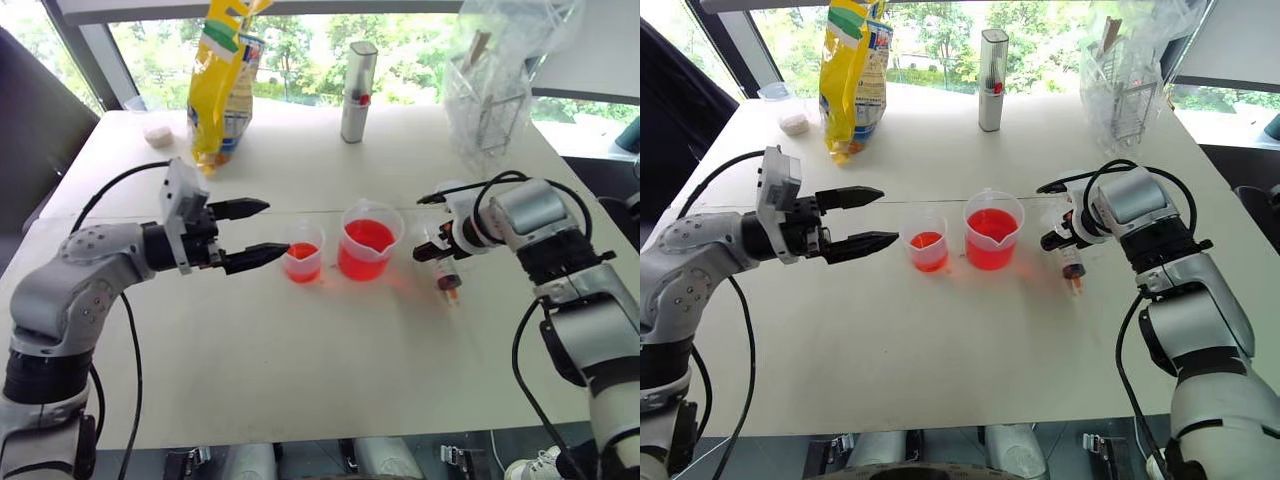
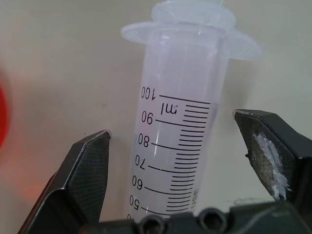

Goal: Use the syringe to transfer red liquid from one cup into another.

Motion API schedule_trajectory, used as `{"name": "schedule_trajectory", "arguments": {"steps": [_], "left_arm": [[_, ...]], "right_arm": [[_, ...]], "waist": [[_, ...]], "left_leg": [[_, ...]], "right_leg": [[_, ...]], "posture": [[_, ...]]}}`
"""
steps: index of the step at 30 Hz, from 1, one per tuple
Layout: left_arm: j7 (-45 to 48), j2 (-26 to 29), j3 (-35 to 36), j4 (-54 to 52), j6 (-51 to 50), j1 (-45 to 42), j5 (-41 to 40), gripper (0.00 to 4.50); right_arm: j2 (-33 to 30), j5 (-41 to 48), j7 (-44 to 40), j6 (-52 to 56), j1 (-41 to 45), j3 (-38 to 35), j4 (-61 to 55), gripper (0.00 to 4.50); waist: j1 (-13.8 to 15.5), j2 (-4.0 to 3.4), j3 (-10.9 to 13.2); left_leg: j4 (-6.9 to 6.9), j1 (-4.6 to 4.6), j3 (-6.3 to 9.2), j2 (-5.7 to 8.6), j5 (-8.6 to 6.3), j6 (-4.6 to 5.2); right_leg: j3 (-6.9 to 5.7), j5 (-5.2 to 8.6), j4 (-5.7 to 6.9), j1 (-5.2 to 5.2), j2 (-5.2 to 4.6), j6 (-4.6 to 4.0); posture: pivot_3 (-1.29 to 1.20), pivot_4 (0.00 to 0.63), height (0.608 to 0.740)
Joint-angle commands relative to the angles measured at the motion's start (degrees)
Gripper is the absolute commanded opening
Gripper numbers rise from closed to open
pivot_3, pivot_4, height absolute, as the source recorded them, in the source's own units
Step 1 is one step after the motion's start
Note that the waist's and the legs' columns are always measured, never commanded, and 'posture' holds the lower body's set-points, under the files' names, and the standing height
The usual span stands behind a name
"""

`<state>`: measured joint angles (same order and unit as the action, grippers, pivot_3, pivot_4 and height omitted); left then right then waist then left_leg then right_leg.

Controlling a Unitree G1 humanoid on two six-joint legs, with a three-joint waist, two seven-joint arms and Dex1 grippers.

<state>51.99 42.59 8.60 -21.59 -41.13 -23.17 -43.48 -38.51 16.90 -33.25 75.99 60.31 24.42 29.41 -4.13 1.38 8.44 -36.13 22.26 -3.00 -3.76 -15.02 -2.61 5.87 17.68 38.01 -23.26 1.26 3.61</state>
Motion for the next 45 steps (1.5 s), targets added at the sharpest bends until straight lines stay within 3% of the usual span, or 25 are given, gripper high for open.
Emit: {"name": "schedule_trajectory", "arguments": {"steps": [1,5,6,11,14,16,19,27,33,45], "left_arm": [[-1.4,0.4,2.4,-2.6,0.0,0.7,-1.4,4.50],[-2.1,0.6,2.3,-2.7,0.3,0.8,-1.7,4.50],[-2.0,0.6,2.3,-2.5,0.4,0.6,-1.7,4.50],[-1.3,0.3,1.6,-0.1,1.0,-2.2,-1.3,4.50],[-0.3,-0.1,1.2,3.0,1.4,-5.9,-1.3,4.50],[0.9,-0.5,0.5,5.4,1.8,-8.8,-1.0,4.50],[2.9,-1.2,-1.3,8.9,3.1,-12.3,0.5,4.50],[8.2,-5.6,-6.0,21.1,7.3,-26.0,4.7,4.50],[11.3,-8.7,-7.4,28.7,9.8,-34.1,7.6,4.50],[12.9,-15.9,-9.6,39.9,14.1,-43.0,13.5,4.50]], "right_arm": [[1.2,-2.6,-2.3,-2.0,3.1,-0.1,3.1,3.57],[1.9,-4.1,-4.2,-1.7,3.9,-0.7,5.2,1.54],[1.9,-4.4,-4.5,-1.6,4.0,-0.9,5.2,1.39],[-0.9,-5.4,-3.5,0.7,3.6,-4.3,-0.2,1.39],[-5.5,-6.4,-1.8,-2.4,1.6,-8.7,-11.4,1.39],[-6.0,-5.5,0.1,-8.9,-0.5,-15.4,-19.8,1.39],[-2.9,-3.9,3.7,-19.4,-3.5,-25.2,-28.5,1.39],[13.6,9.3,8.2,-27.3,-7.2,-40.9,-43.5,1.39],[20.6,14.2,7.5,-33.2,-17.6,-39.3,-51.1,1.39],[26.1,8.1,5.1,-52.3,-33.9,-28.7,-48.8,1.39]], "waist": [[0.1,0.00,0.0],[0.1,0.00,0.0],[0.1,0.00,0.0],[0.2,-0.02,0.0],[0.6,-0.04,0.0],[0.7,-0.05,0.0],[0.2,-0.05,0.0],[0.3,-0.04,0.0],[0.6,-0.04,0.0],[0.2,-0.06,0.0]], "left_leg": [[0.00,-0.02,0.00,0.00,0.00,0.00],[-0.02,-0.02,0.04,0.01,0.00,0.00],[-0.02,-0.02,0.04,0.01,0.00,0.00],[-0.02,0.01,0.01,0.04,0.00,0.00],[-0.01,0.06,0.06,0.05,0.00,0.00],[0.00,0.07,0.04,0.06,0.00,0.00],[0.04,0.03,0.03,0.06,0.00,0.00],[-0.02,0.01,0.08,0.00,0.01,-0.02],[-0.04,0.05,0.04,0.06,0.01,-0.02],[-0.06,-0.01,0.07,0.07,0.01,-0.02]], "right_leg": [[0.00,0.00,0.01,0.01,0.00,0.00],[-0.03,0.00,0.02,0.04,0.02,0.00],[-0.03,0.00,0.01,0.04,0.01,0.00],[-0.03,0.00,0.00,0.03,-0.02,0.00],[-0.08,0.00,0.00,0.00,-0.02,0.00],[-0.12,0.00,-0.02,-0.02,-0.02,0.00],[-0.17,0.00,-0.05,0.02,0.02,0.02],[-0.20,-0.01,0.09,0.07,0.10,0.01],[-0.22,-0.01,0.02,0.09,-0.02,0.02],[-0.24,0.00,0.09,0.13,0.09,0.02]], "posture": [[0.00,0.150,0.740],[0.00,0.150,0.740],[0.00,0.150,0.740],[0.00,0.150,0.740],[0.00,0.150,0.740],[0.00,0.150,0.740],[0.00,0.150,0.740],[0.00,0.150,0.740],[0.00,0.150,0.740],[0.00,0.150,0.740]]}}
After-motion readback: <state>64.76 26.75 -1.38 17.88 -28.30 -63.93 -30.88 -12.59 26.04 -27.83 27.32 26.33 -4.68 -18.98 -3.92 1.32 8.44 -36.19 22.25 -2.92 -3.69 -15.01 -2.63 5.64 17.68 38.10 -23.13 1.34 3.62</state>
